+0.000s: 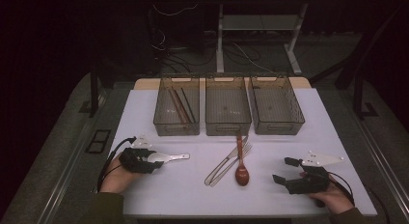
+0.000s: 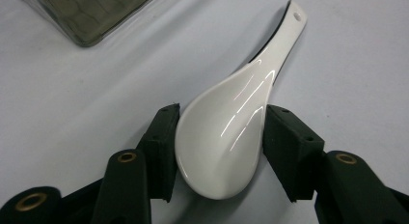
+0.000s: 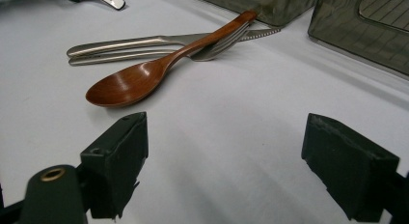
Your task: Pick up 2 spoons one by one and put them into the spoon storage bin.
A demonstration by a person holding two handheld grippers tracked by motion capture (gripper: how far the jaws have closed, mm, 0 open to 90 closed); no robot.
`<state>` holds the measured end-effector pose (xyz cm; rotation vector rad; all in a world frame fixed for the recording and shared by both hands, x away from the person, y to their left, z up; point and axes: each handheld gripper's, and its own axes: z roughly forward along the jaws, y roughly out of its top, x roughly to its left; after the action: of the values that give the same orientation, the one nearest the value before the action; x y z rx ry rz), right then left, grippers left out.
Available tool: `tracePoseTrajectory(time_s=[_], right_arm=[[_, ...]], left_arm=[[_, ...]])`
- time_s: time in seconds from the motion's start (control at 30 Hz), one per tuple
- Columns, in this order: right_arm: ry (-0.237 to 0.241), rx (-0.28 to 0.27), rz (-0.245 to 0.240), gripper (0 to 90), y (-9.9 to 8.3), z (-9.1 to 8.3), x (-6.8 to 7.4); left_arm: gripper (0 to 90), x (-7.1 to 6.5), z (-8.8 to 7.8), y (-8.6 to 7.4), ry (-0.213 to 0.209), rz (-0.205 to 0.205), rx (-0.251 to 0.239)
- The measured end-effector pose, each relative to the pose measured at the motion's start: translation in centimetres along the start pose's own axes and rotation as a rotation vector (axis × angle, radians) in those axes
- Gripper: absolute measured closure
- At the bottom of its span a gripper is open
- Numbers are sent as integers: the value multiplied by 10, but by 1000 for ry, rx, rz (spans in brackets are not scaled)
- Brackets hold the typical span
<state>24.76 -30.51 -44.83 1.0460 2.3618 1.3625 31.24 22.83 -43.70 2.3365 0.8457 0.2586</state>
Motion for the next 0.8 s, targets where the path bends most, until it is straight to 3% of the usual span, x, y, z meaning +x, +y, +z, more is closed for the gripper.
tracePoseTrajectory(time_s=[0.2,0.27,0.43,0.53,0.8], right_arm=[[-1,1,-5,162,0,0,0],[-1,1,-5,162,0,0,0],[-1,0,-7,162,0,1,0],[-1,2,-6,162,0,1,0],[-2,3,-10,162,0,1,0]], left_arm=[[534,2,-3,-1,-21,-12,-23],[666,2,-4,-1,-7,0,-18],[739,0,-6,0,2,20,-22],[792,0,-9,0,-11,11,-30],[823,1,-9,3,-26,7,-25]])
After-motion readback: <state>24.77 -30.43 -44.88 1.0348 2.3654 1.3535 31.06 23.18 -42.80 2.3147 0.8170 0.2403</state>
